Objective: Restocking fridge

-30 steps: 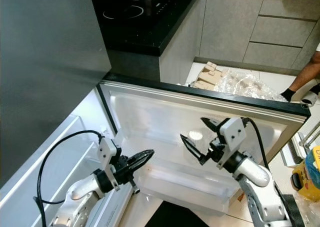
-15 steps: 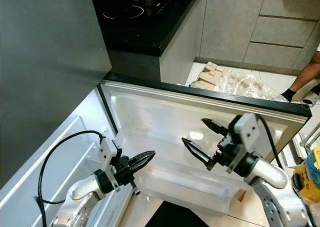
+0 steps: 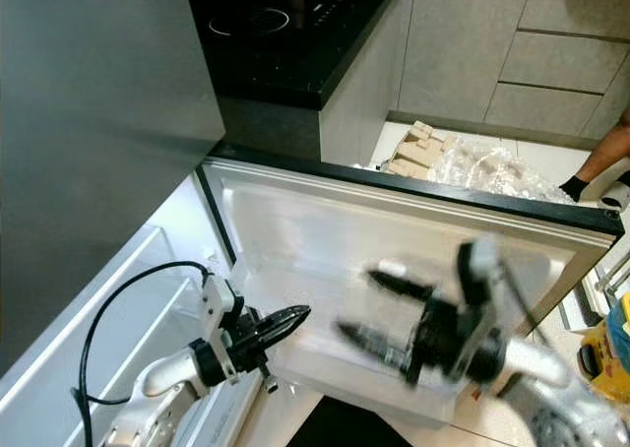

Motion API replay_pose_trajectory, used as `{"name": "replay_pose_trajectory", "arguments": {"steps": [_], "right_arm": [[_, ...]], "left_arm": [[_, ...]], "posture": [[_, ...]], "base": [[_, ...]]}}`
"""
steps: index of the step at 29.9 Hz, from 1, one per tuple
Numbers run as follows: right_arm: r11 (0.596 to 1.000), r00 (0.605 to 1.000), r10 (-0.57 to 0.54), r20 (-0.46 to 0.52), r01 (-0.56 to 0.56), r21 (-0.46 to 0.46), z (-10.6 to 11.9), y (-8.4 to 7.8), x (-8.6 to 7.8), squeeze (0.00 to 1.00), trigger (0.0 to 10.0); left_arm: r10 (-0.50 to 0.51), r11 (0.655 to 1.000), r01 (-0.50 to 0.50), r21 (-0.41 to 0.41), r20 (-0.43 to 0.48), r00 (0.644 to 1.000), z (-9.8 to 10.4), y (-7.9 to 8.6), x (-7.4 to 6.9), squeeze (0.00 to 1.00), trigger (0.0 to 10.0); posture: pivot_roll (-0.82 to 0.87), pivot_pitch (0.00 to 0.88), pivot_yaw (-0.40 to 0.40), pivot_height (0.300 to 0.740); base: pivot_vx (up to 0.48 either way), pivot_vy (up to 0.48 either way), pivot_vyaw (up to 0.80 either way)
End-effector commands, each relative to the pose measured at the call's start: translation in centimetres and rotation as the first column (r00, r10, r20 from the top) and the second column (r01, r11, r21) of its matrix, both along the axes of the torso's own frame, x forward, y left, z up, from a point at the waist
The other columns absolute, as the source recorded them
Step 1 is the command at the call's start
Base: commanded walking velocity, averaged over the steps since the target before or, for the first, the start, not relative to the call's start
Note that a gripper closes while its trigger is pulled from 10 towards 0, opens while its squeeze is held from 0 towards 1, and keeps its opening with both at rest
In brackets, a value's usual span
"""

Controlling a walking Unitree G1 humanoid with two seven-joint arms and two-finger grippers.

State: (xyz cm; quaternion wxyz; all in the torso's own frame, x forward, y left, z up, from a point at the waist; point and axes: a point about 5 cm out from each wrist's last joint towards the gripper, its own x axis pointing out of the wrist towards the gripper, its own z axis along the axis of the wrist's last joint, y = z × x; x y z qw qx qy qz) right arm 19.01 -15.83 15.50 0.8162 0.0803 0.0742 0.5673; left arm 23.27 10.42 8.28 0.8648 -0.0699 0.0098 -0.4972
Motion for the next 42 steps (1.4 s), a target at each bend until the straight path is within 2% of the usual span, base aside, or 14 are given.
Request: {"name": "replay_pose_trajectory", "arguments": {"steps": [1,9,11,12,14,19,21,22,24,25,27,29,30,42], "right_arm": [[0.998,0.998,0.048,-0.046,-0.050,-0.045,-0.8,0.5,-0.6,0.00,10.0],[0.989,0.987,0.093,-0.133,-0.107,-0.107,-2.2,0.4,-1.5,0.00,10.0],[0.953,0.985,0.051,-0.164,-0.097,-0.286,-4.9,-0.3,-1.3,0.00,10.0],[0.953,0.985,0.051,-0.164,-0.097,-0.286,-4.9,-0.3,-1.3,0.00,10.0],[0.895,0.987,0.009,-0.159,-0.079,-0.439,-7.2,-1.0,-1.1,0.00,10.0],[0.838,0.990,-0.050,-0.135,-0.032,-0.545,-9.0,-1.5,-0.5,0.00,10.0],[0.764,0.993,-0.104,-0.064,0.038,-0.644,-10.4,-2.2,0.2,0.00,10.0],[0.764,0.993,-0.104,-0.064,0.038,-0.644,-10.4,-2.2,0.2,0.00,10.0],[0.689,0.987,-0.157,0.030,0.131,-0.713,-11.3,-2.8,1.2,0.00,10.0],[0.689,0.987,-0.157,0.030,0.131,-0.713,-11.3,-2.8,1.2,0.00,10.0],[0.622,0.964,-0.230,0.134,0.252,-0.741,-11.9,-3.4,2.3,0.00,10.0],[0.622,0.964,-0.230,0.134,0.252,-0.741,-11.9,-3.4,2.3,0.00,10.0],[0.592,0.946,-0.270,0.181,0.311,-0.744,-12.9,-3.5,2.6,0.00,10.0],[0.594,0.933,-0.311,0.182,0.341,-0.728,-15.1,-3.0,1.7,0.00,10.0]], "left_arm": [[-0.001,1.000,0.001,0.025,-0.018,1.000,-0.4,0.5,-0.2,0.00,10.0],[0.009,0.999,-0.008,0.034,-0.022,1.000,-0.5,1.0,-0.4,0.00,10.0],[0.015,0.999,-0.013,0.051,-0.031,0.999,-0.9,1.3,-0.5,0.00,10.0],[0.015,0.999,-0.013,0.051,-0.031,0.999,-0.9,1.3,-0.5,0.00,10.0],[0.019,0.997,-0.016,0.072,-0.039,0.999,-1.4,1.5,-0.6,0.00,10.0],[0.029,0.996,-0.024,0.087,-0.047,0.999,-1.8,1.7,-0.7,0.00,10.0],[0.054,0.995,-0.049,0.092,-0.053,0.997,-2.0,1.9,-0.7,0.00,10.0],[0.054,0.995,-0.049,0.092,-0.053,0.997,-2.0,1.9,-0.7,0.00,10.0],[0.084,0.992,-0.078,0.095,-0.060,0.995,-2.3,2.1,-0.6,0.00,10.0],[0.084,0.992,-0.078,0.095,-0.060,0.995,-2.3,2.1,-0.6,0.00,10.0],[0.129,0.988,-0.122,0.095,-0.064,0.990,-2.5,2.4,-0.4,0.00,10.0],[0.129,0.988,-0.122,0.095,-0.064,0.990,-2.5,2.4,-0.4,0.00,10.0],[0.163,0.983,-0.153,0.106,-0.084,0.983,-3.1,2.8,-0.3,0.00,10.0],[0.184,0.978,-0.168,0.125,-0.128,0.975,-4.3,3.3,-1.1,0.00,10.0]], "posture": [[-0.15,0.082,0.050,0.740],[-0.15,0.083,0.048,0.740],[-0.15,0.083,0.050,0.740],[-0.15,0.083,0.050,0.740],[-0.15,0.083,0.050,0.740],[-0.15,0.083,0.049,0.740],[-0.15,0.084,0.048,0.740],[-0.15,0.084,0.048,0.740],[-0.15,0.084,0.048,0.740],[-0.15,0.084,0.048,0.740],[-0.15,0.084,0.047,0.740],[-0.15,0.084,0.047,0.740],[-0.15,0.083,0.046,0.740],[-0.15,0.087,0.046,0.740]], "base": [[0.000,0.000,0.00],[0.000,0.000,0.00],[0.000,0.000,0.00],[0.000,0.000,0.00],[0.000,0.000,0.00],[0.000,0.000,0.00],[0.000,0.000,0.00],[0.000,0.000,0.00],[0.000,0.000,0.00],[0.000,0.000,0.00],[0.000,0.000,0.00],[0.000,0.000,0.00],[0.000,0.000,0.00],[0.000,0.000,0.00]]}}
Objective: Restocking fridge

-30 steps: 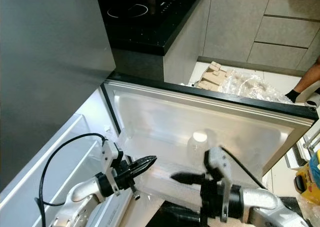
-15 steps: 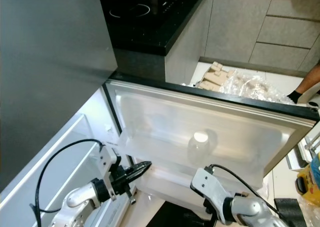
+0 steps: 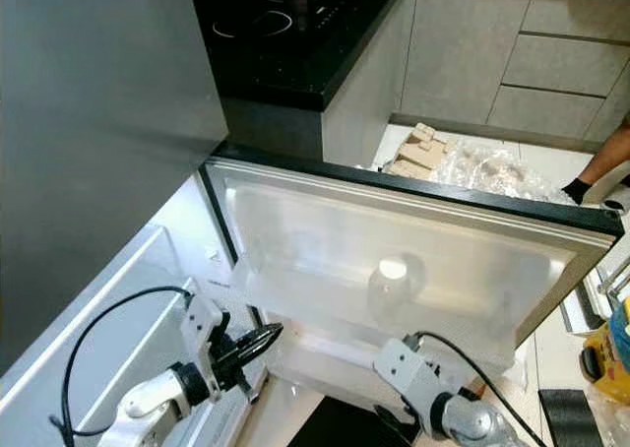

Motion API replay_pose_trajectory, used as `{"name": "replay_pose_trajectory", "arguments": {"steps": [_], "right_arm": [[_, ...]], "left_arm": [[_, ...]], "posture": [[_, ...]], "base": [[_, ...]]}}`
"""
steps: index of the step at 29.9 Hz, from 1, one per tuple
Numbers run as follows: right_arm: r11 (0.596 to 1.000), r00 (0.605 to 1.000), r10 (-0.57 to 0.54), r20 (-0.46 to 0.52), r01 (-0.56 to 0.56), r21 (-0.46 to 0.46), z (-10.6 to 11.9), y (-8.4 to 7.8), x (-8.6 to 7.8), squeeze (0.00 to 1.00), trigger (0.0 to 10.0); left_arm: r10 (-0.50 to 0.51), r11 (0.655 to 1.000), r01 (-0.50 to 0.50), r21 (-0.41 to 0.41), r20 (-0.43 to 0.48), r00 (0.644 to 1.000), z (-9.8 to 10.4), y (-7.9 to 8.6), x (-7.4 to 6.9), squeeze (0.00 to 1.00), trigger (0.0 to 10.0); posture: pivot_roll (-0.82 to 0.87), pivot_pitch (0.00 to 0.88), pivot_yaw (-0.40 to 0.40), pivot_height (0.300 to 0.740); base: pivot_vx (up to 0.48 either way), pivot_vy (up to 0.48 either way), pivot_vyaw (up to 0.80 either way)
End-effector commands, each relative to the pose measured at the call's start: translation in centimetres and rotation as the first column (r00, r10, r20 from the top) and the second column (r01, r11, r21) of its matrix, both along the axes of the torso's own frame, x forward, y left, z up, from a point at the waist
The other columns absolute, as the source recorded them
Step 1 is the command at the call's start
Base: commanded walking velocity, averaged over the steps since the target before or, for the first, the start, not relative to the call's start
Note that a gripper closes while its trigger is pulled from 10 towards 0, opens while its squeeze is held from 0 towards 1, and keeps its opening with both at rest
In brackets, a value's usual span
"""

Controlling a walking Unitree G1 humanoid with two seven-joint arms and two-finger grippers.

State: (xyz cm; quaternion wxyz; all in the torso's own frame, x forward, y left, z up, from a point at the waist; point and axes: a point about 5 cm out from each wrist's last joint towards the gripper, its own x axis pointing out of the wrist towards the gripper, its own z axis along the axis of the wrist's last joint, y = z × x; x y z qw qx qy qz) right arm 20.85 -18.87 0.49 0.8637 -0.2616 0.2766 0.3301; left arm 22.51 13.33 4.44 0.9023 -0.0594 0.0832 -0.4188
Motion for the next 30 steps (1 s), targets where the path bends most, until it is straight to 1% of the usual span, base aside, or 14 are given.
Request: {"name": "replay_pose_trajectory", "arguments": {"steps": [1,2,6,8,13,16,21,30], "right_arm": [[1.000,0.999,-0.004,0.032,0.003,0.025,0.2,0.1,0.0,0.00,10.0],[0.999,0.999,-0.007,0.046,0.005,0.045,0.4,0.2,0.1,0.00,10.0],[0.985,0.994,-0.033,0.100,0.016,0.173,1.4,0.8,0.4,0.00,10.0],[0.980,0.993,-0.041,0.114,0.018,0.196,1.7,0.9,0.5,0.00,10.0],[0.980,0.991,-0.056,0.119,0.032,0.196,1.5,0.8,0.6,0.00,10.0],[0.978,0.990,-0.068,0.126,0.041,0.205,1.4,0.9,0.7,0.00,10.0],[0.975,0.989,-0.077,0.127,0.048,0.217,1.2,1.1,0.7,0.00,10.0],[0.973,0.990,-0.068,0.127,0.038,0.227,1.0,1.4,0.5,0.00,10.0]], "left_arm": [[0.015,1.000,-0.015,0.017,-0.014,1.000,-0.5,0.4,-0.4,0.00,10.0],[0.015,1.000,-0.015,0.018,-0.016,1.000,-0.6,0.5,-0.4,0.00,10.0],[0.035,0.999,-0.035,0.026,-0.026,0.999,-1.0,0.6,-0.4,0.00,10.0],[0.044,0.999,-0.043,0.022,-0.028,0.999,-1.0,0.7,-0.4,0.00,10.0],[0.045,0.999,-0.045,0.017,-0.024,0.999,-0.9,0.5,-0.2,0.00,10.0],[0.049,0.999,-0.049,0.014,-0.020,0.999,-0.7,0.5,-0.1,0.00,10.0],[0.056,0.998,-0.055,0.012,-0.019,0.998,-0.7,0.5,0.0,0.00,10.0],[0.060,0.998,-0.060,0.013,-0.021,0.998,-0.9,0.5,0.0,0.00,10.0]], "posture": [[-0.15,0.086,0.046,0.740],[-0.15,0.087,0.046,0.740],[-0.15,0.087,0.046,0.740],[-0.15,0.088,0.045,0.740],[-0.15,0.084,0.046,0.740],[-0.15,0.080,0.047,0.740],[-0.15,0.076,0.045,0.740],[-0.15,0.067,0.045,0.740]], "base": [[0.000,0.000,0.00],[0.000,0.000,0.00],[0.000,0.000,0.00],[0.000,0.000,0.00],[0.000,0.000,0.00],[-0.286,0.000,0.00],[-0.383,0.000,0.00],[-0.480,0.000,0.00]]}}
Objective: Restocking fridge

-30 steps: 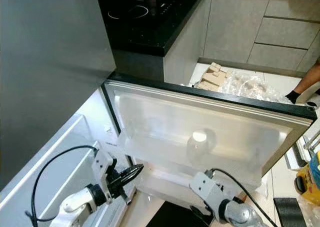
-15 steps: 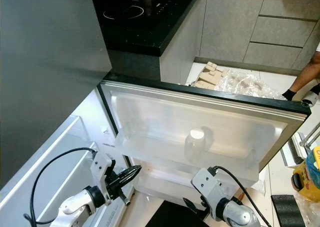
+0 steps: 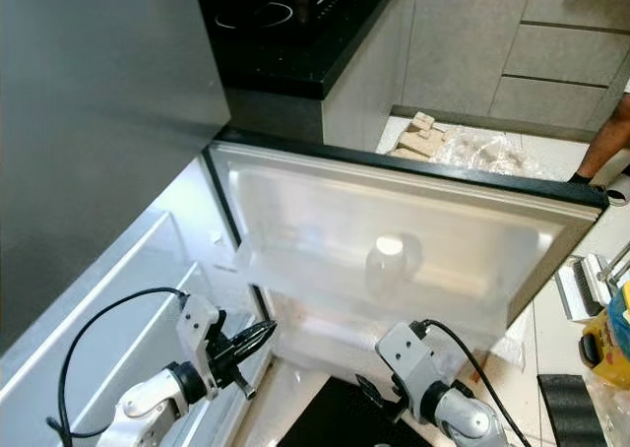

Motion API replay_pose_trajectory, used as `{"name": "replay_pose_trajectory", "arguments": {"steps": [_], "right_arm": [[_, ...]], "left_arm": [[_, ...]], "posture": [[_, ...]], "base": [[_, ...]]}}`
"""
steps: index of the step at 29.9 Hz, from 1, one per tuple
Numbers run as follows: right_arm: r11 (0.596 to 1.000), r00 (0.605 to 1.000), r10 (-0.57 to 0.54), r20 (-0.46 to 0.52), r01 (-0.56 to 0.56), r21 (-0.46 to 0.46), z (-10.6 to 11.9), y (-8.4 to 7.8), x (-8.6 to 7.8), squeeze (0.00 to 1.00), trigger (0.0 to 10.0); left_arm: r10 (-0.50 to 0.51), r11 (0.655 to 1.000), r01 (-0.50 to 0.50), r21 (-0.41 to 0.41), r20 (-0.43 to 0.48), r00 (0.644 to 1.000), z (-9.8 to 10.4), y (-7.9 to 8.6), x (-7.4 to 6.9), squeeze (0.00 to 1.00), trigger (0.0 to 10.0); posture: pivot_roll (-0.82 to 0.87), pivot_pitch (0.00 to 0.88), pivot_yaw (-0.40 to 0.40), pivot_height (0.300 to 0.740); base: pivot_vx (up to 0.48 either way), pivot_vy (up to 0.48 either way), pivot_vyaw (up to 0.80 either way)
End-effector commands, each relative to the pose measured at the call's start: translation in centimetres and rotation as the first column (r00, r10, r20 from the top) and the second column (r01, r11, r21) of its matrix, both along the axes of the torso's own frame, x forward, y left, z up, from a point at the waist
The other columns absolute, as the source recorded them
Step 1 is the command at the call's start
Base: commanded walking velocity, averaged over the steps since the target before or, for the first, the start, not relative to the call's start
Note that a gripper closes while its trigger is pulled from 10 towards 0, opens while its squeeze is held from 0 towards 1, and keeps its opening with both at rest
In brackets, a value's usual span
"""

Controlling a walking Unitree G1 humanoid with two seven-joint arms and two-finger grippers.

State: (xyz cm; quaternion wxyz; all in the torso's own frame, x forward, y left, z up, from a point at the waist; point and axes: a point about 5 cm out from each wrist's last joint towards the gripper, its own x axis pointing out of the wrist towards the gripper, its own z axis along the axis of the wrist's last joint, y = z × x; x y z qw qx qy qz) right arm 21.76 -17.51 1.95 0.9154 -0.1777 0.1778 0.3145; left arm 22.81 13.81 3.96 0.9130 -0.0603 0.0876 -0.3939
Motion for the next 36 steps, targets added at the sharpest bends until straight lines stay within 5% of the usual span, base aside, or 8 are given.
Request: {"name": "replay_pose_trajectory", "arguments": {"steps": [1,13,19,21,24,30,32,36], "right_arm": [[1.000,1.000,0.005,-0.016,-0.005,-0.004,-0.5,0.0,-0.4,0.00,10.0],[1.000,1.000,0.012,-0.012,-0.012,-0.011,-0.6,-0.1,-0.4,0.00,10.0],[1.000,1.000,0.009,-0.019,-0.010,-0.021,-0.8,-0.1,0.2,0.00,10.0],[0.999,0.999,-0.034,-0.034,0.033,-0.029,-1.5,-0.3,0.8,0.00,10.0],[0.997,0.996,-0.071,-0.049,0.070,-0.033,-2.0,-0.4,1.3,0.00,10.0],[0.990,0.988,-0.128,-0.088,0.122,-0.063,-3.4,-0.6,1.4,0.00,10.0],[0.981,0.977,-0.179,-0.120,0.168,-0.094,-4.5,-0.8,1.4,0.00,10.0],[0.967,0.962,-0.244,-0.122,0.232,-0.105,-5.0,-0.8,1.7,0.00,10.0]], "left_arm": [[0.006,1.000,-0.006,0.005,-0.012,1.000,-0.4,0.1,-0.4,0.00,10.0],[0.015,1.000,-0.015,0.022,-0.015,1.000,-0.6,0.1,-0.4,0.00,10.0],[0.112,0.991,-0.111,0.079,-0.012,0.994,-1.1,0.5,0.4,0.00,10.0],[0.244,0.955,-0.232,0.185,-0.042,0.969,-2.5,1.5,1.2,0.00,10.0],[0.333,0.930,-0.310,0.200,-0.093,0.938,-3.5,2.1,1.4,0.00,10.0],[0.388,0.901,-0.347,0.262,-0.126,0.913,-5.1,2.7,0.8,0.00,10.0],[0.429,0.864,-0.363,0.349,-0.133,0.894,-6.6,3.3,-0.1,0.00,10.0],[0.522,0.806,-0.441,0.394,-0.122,0.844,-7.4,4.0,-0.5,0.00,10.0]], "posture": [[-0.15,0.067,0.045,0.740],[-0.14,0.065,0.046,0.740],[-0.14,0.066,0.051,0.740],[-0.14,0.069,0.050,0.740],[-0.13,0.073,0.046,0.740],[-0.13,0.071,0.041,0.740],[-0.12,0.068,0.040,0.740],[-0.12,0.060,0.038,0.740]], "base": [[-0.480,0.000,0.00],[-0.303,0.000,0.00],[0.000,0.000,0.00],[0.000,0.000,0.00],[0.000,0.000,0.00],[0.000,0.000,0.00],[0.000,0.000,0.00],[0.000,0.000,0.00]]}}
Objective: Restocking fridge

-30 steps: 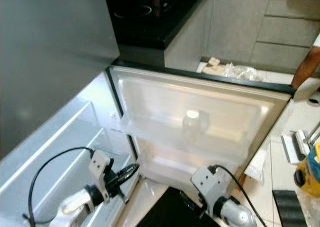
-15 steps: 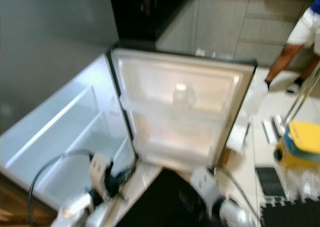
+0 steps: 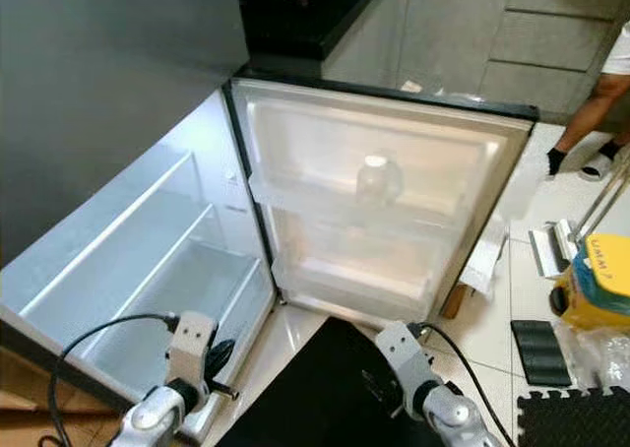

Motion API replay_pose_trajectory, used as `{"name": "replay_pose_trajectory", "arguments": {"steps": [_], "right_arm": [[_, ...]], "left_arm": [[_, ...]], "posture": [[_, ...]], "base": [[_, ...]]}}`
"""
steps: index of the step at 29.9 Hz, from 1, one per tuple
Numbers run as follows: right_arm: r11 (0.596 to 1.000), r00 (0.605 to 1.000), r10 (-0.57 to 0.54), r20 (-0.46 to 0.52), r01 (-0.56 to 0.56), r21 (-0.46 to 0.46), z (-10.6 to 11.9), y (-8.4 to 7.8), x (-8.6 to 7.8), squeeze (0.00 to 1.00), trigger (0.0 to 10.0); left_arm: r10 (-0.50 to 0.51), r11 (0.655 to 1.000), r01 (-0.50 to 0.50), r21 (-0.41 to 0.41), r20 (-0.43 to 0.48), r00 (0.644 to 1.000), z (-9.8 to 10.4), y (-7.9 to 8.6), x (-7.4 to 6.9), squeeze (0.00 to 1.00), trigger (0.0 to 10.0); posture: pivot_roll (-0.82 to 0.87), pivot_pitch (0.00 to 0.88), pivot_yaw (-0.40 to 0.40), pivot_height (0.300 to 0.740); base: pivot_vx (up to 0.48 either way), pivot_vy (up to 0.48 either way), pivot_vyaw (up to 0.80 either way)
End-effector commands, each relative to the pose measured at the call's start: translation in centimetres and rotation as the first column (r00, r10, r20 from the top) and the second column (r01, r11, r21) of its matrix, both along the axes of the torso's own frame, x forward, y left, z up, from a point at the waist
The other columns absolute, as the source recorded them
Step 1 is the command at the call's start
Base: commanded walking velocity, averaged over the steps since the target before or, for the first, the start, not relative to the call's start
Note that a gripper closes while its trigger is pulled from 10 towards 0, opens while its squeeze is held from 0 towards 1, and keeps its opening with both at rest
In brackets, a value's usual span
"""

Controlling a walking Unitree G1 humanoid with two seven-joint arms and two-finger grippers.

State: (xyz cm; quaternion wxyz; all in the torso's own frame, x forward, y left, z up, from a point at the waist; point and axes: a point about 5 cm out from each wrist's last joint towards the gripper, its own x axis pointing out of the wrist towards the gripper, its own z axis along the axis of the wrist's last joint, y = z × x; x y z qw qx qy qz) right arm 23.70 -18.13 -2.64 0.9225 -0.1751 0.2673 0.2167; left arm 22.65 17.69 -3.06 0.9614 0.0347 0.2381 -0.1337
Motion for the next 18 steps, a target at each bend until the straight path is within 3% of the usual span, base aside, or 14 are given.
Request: {"name": "replay_pose_trajectory", "arguments": {"steps": [1,7,18], "right_arm": [[0.998,0.998,-0.057,0.000,0.057,-0.017,-0.4,-0.1,0.1,0.00,10.0],[0.999,0.999,-0.043,0.018,0.043,-0.024,-0.2,0.5,0.7,0.00,10.0],[1.000,1.000,-0.015,0.027,0.016,-0.004,-0.7,1.9,0.6,0.00,10.0]], "left_arm": [[0.080,0.997,-0.080,-0.002,0.009,0.997,-0.4,0.2,-0.2,0.00,10.0],[0.140,0.990,-0.140,-0.026,0.014,0.990,-0.4,0.2,-0.1,0.00,10.0],[0.160,0.987,-0.159,-0.030,0.039,0.986,-0.5,0.1,0.0,0.00,10.0]], "posture": [[-0.12,0.057,0.035,0.740],[-0.11,0.053,0.021,0.740],[-0.11,0.060,0.030,0.740]], "base": [[0.000,0.000,0.00],[0.000,0.000,0.00],[0.000,-0.448,0.00]]}}
